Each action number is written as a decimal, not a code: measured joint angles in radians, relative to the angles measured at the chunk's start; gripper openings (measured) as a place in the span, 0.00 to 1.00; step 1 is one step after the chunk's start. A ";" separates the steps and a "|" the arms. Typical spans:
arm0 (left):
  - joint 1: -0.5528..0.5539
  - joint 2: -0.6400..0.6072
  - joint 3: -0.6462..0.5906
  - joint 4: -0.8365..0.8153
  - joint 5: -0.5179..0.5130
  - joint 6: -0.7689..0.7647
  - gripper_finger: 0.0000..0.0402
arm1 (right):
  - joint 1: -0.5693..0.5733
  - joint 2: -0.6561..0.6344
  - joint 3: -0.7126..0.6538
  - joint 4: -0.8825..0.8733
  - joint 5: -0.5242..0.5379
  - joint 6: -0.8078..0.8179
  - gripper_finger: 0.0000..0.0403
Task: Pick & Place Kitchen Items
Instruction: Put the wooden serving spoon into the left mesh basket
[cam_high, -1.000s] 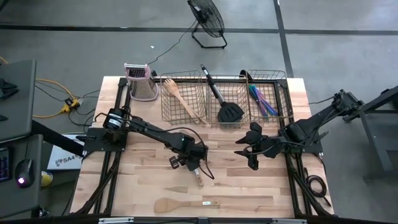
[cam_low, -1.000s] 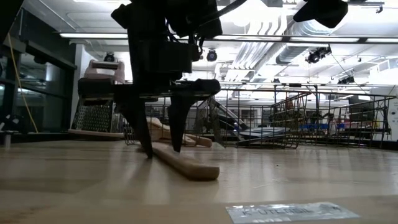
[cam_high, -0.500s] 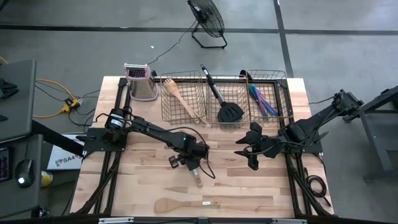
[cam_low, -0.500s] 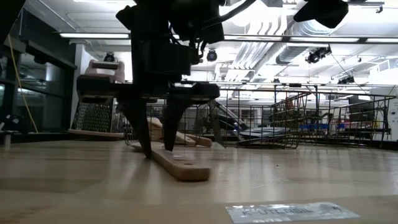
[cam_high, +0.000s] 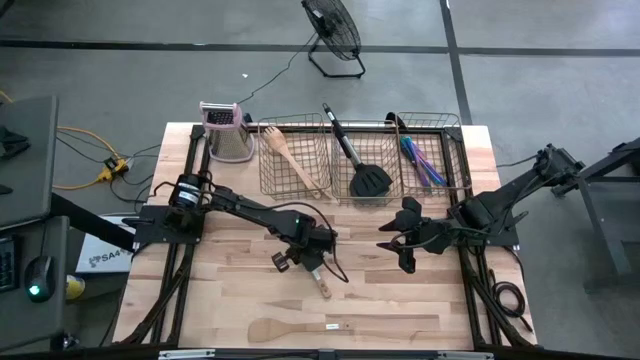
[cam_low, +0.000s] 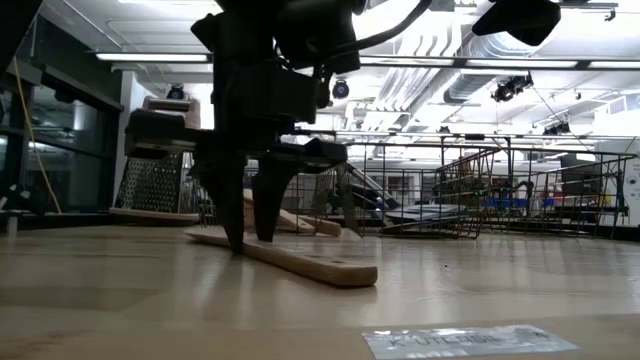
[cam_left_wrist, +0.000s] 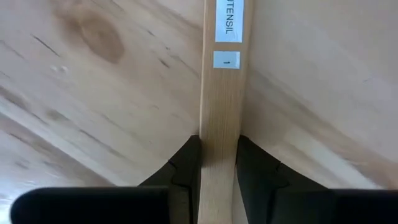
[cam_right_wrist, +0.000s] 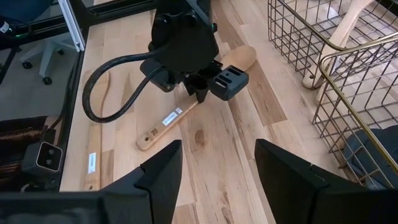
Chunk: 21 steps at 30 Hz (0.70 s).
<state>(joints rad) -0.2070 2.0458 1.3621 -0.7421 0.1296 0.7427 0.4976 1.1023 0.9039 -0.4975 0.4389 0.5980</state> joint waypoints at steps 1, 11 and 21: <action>0.000 -0.010 0.000 -0.009 0.006 -0.012 0.18 | 0.000 0.000 0.000 0.000 0.000 0.000 0.48; -0.004 -0.096 -0.010 -0.129 0.093 -0.149 0.18 | 0.000 0.000 -0.001 -0.010 0.000 0.002 0.48; -0.051 -0.232 -0.004 -0.129 0.123 -0.257 0.18 | 0.000 0.000 -0.001 -0.014 0.000 0.003 0.48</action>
<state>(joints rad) -0.2584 1.8137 1.3579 -0.8710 0.2530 0.4854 0.4976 1.1027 0.9031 -0.5114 0.4393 0.6010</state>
